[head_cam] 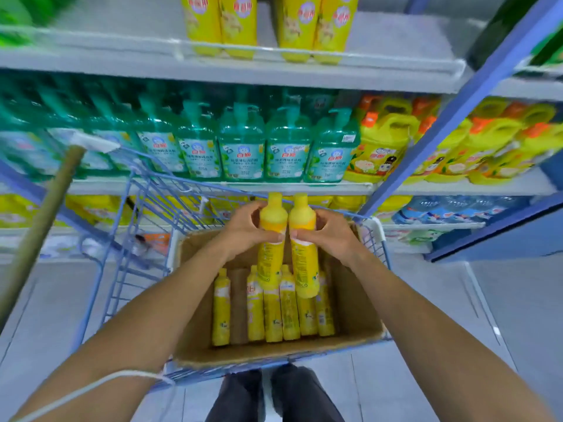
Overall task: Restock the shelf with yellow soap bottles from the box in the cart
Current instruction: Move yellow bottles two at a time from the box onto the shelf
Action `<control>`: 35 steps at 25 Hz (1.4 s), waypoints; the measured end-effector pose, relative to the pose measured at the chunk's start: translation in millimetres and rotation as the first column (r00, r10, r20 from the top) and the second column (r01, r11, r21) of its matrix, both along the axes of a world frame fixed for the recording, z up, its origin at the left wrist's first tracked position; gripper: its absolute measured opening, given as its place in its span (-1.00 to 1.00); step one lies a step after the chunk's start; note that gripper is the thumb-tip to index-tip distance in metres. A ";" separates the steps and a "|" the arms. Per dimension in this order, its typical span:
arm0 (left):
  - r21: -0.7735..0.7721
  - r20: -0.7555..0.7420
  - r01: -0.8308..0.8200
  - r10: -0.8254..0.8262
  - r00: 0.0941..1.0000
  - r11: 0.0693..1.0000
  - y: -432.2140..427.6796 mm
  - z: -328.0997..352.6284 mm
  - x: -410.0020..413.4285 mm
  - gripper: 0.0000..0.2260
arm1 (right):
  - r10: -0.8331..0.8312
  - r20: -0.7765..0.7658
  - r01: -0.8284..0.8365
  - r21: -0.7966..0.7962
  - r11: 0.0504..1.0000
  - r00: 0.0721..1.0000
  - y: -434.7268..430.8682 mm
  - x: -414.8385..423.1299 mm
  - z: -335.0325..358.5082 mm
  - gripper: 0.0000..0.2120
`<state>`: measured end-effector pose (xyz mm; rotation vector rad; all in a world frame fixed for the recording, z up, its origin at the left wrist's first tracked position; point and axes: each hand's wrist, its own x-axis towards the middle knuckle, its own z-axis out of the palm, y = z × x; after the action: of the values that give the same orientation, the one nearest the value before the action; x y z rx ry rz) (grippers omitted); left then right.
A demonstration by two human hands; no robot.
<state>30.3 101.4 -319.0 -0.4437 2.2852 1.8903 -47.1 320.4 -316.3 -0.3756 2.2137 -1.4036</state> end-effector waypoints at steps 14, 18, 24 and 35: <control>-0.024 -0.538 -0.113 0.083 0.839 0.993 42.6 297.6 -92.9 -0.57 | -0.178 -0.386 -0.011 -0.439 0.898 0.905 18.3 -92.9 280.3 -0.77; 0.028 -0.635 -0.200 0.172 0.753 0.979 72.4 339.3 -146.5 -0.53 | -0.203 -0.453 -0.039 -0.470 0.882 0.868 32.1 -149.3 327.9 -0.75; 0.017 -0.685 -0.266 0.205 0.699 0.964 106.0 373.6 -233.9 -0.43 | -0.213 -0.487 -0.076 -0.508 0.858 0.847 58.4 -242.9 363.0 -0.68; -0.001 -0.656 -0.343 0.258 0.709 0.939 121.0 313.1 -307.2 -0.46 | -0.240 -0.415 -0.047 -0.572 0.819 0.878 59.7 -301.2 300.4 -0.63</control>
<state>-276.9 222.4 -5.9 -0.1885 2.9316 2.3587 -348.3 380.1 -16.0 -0.9048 2.1310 -2.2346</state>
